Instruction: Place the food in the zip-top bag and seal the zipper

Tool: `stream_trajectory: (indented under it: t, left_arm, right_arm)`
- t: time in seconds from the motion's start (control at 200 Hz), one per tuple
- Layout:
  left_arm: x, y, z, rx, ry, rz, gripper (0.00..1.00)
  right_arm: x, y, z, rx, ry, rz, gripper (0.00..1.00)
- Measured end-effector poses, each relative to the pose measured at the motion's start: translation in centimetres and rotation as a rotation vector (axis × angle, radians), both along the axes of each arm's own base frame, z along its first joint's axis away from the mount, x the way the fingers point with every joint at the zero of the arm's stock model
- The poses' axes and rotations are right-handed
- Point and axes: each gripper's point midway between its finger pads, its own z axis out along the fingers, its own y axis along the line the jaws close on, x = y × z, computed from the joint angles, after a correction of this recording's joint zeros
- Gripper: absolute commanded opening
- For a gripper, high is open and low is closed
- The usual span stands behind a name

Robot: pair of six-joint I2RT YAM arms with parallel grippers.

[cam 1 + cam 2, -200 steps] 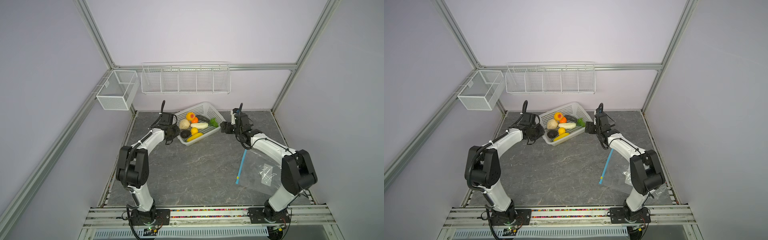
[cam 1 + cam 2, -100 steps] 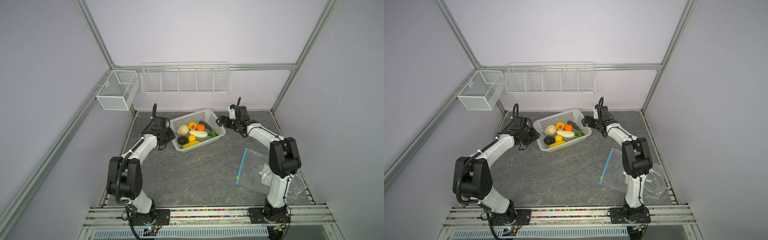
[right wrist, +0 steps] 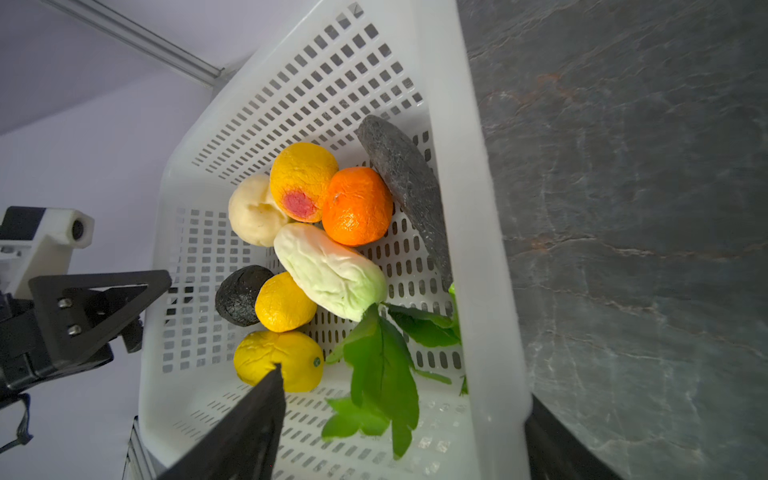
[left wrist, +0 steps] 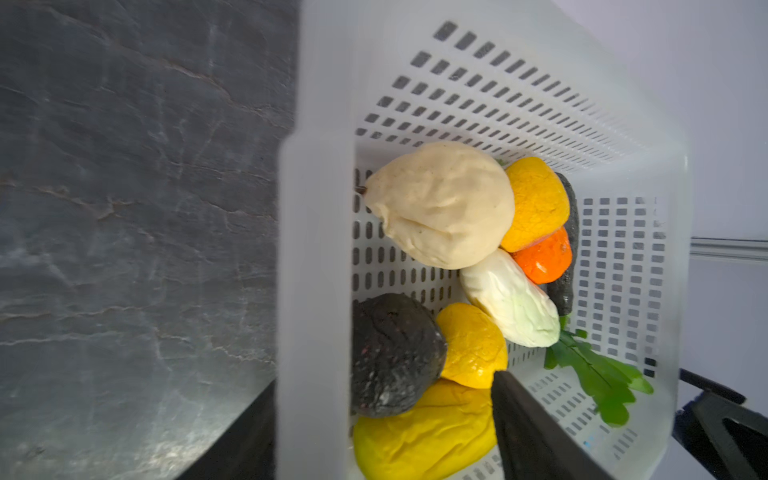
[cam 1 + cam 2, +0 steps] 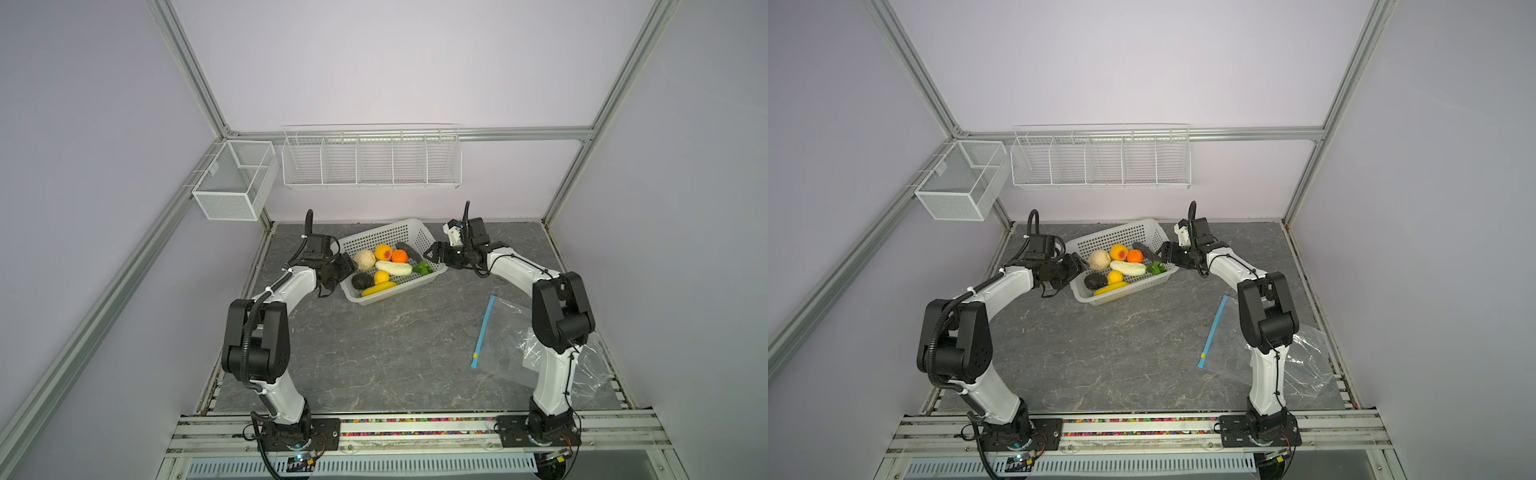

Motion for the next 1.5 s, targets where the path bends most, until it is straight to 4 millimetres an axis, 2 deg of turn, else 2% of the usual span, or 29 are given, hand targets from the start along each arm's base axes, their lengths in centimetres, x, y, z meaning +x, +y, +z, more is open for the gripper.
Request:
stream_trajectory:
  t: [0.14,0.495,0.875,1.119,1.264,1.369,1.499]
  left_arm:
    - [1.4,-0.1,0.2,-0.025,-0.013,0.01,0.74]
    - [5.7,-0.8,1.1,-0.06,-0.067,0.017,0.74]
    - [8.2,-1.5,1.0,-0.078,-0.095,0.006,0.74]
    - [8.3,-1.5,1.0,-0.073,-0.098,0.008,0.75]
    - [7.8,-0.4,1.6,-0.041,-0.107,0.031,0.77]
    - [7.1,1.2,3.2,0.009,-0.139,0.064,0.78]
    - [6.7,2.7,6.3,0.06,-0.213,0.096,0.78]
  right_arm:
    - [-0.5,0.1,-0.3,-0.006,0.009,0.004,0.77]
    - [-2.7,-1.1,-0.5,-0.032,0.035,-0.021,0.74]
    - [-3.6,-1.3,-1.3,-0.049,0.06,-0.042,0.76]
    - [-3.5,-1.3,-1.3,-0.05,0.061,-0.05,0.78]
    - [-3.5,-1.6,-1.1,-0.061,0.057,-0.06,0.79]
    - [-3.4,-2.3,-0.6,-0.084,0.046,-0.086,0.8]
    - [-3.1,-3.1,0.6,-0.098,0.016,-0.116,0.8]
